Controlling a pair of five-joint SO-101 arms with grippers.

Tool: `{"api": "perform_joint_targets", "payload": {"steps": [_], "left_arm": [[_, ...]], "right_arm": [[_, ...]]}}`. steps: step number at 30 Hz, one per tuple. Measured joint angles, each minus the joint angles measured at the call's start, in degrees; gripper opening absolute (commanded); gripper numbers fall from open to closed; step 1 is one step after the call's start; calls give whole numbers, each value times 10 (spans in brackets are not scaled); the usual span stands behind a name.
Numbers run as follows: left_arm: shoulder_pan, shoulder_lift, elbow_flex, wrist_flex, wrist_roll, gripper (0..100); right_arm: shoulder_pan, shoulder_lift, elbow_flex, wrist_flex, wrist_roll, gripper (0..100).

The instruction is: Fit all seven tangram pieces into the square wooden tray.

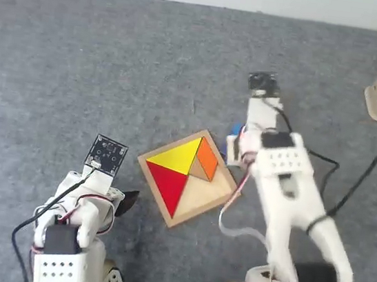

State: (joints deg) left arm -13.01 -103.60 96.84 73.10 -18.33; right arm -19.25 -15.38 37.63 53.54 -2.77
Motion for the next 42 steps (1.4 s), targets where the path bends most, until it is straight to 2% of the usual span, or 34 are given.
{"api": "perform_joint_targets", "payload": {"steps": [3,7,11,24,32,38,42], "left_arm": [[0,0,0,0,0,353],[0,0,0,0,0,353],[0,0,0,0,0,353],[0,0,0,0,0,353],[0,0,0,0,0,353],[0,0,0,0,0,353],[0,0,0,0,0,353]], "right_arm": [[-59,-52,41,0,32,32],[-139,-62,78,-21,112,31],[-188,-52,90,-33,185,30],[-197,30,90,-47,362,34],[-197,38,91,-77,382,36],[-219,38,90,-76,403,123],[-219,38,90,-71,405,145]]}}
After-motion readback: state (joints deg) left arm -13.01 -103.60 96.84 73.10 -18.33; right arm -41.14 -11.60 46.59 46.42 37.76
